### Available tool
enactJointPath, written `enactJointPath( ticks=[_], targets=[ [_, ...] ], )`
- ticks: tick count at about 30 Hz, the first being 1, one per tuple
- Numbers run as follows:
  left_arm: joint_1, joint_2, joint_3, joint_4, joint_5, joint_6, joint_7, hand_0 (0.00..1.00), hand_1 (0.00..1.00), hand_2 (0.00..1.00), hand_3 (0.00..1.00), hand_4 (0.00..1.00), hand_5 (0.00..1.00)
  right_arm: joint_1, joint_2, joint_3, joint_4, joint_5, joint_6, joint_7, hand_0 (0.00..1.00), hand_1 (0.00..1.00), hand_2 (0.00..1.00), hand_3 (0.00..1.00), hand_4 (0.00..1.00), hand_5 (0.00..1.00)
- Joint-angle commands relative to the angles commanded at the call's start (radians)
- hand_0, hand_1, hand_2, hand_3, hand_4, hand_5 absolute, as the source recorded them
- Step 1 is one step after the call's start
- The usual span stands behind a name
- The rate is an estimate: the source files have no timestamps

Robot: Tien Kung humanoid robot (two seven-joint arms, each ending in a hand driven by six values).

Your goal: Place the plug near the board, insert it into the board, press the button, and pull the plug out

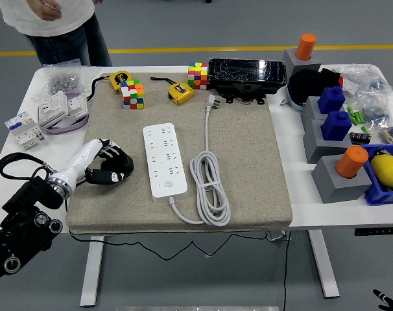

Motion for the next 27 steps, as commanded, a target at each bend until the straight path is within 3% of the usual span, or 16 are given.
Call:
enactJointPath(
  ticks=[1,6,7,14,27],
  targets=[
    [-0.001,0.000,0.000,0.001,0.002,0.001,0.000,0.480,0.449,0.509,0.553,0.723,0.002,0.000,0.000,0.000,0.000,0.000,0.000,0.000,0.582,0.672,0.686,0.618,0.980,0.522],
    [-0.003,0.001,0.001,-0.007,-0.008,-0.002,-0.003,0.480,0.449,0.509,0.553,0.723,0.002,0.001,-0.001,0.003,0.000,0.000,0.000,0.000,0.582,0.672,0.686,0.618,0.980,0.522],
    [-0.004,0.001,0.001,-0.008,-0.011,0.000,-0.008,0.438,0.405,0.486,0.552,0.657,0.002,0.001,-0.001,0.003,0.000,0.000,0.000,-0.001,0.581,0.672,0.686,0.618,0.980,0.522],
    [-0.031,0.006,0.030,-0.022,-0.044,0.022,-0.071,0.449,0.406,0.486,0.554,0.661,0.002,-0.002,-0.002,0.003,0.000,0.000,-0.001,-0.001,0.581,0.672,0.686,0.618,0.980,0.522],
    [-0.113,-0.022,0.104,0.001,-0.071,0.021,-0.070,0.459,0.409,0.487,0.555,0.663,0.002,0.001,-0.001,-0.001,0.002,0.003,-0.001,-0.001,0.582,0.672,0.686,0.618,0.979,0.521]
  ],
)
